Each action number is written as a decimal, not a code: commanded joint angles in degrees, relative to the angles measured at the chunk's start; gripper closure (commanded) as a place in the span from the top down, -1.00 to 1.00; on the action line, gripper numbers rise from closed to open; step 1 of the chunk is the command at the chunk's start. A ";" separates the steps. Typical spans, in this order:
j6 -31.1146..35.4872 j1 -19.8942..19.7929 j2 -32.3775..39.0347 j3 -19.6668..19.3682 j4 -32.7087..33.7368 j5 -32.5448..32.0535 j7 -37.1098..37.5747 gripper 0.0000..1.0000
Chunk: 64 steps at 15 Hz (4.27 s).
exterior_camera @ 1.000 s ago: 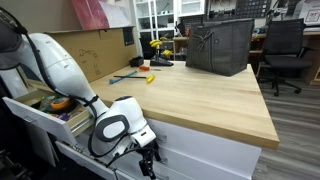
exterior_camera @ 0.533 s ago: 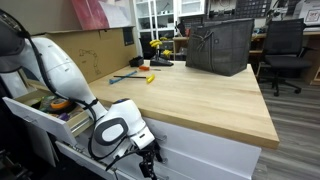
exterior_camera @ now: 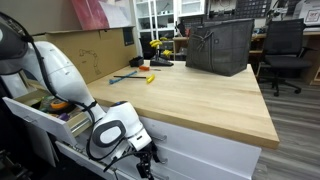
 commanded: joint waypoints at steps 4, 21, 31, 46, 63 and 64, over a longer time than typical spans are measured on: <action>4.36 1.41 -1.86 1.03 -3.16 2.06 -0.05 1.00; 25.79 3.65 -8.85 6.22 -18.33 5.95 -13.60 1.00; 25.49 -10.84 -22.68 14.20 -37.75 0.53 -24.68 1.00; 22.03 -15.83 -25.87 11.79 -33.54 2.76 -23.54 1.00; 18.88 -16.54 -27.19 12.10 -32.80 2.50 -23.55 1.00; 18.87 -16.54 -27.19 12.10 -32.80 2.50 -23.55 1.00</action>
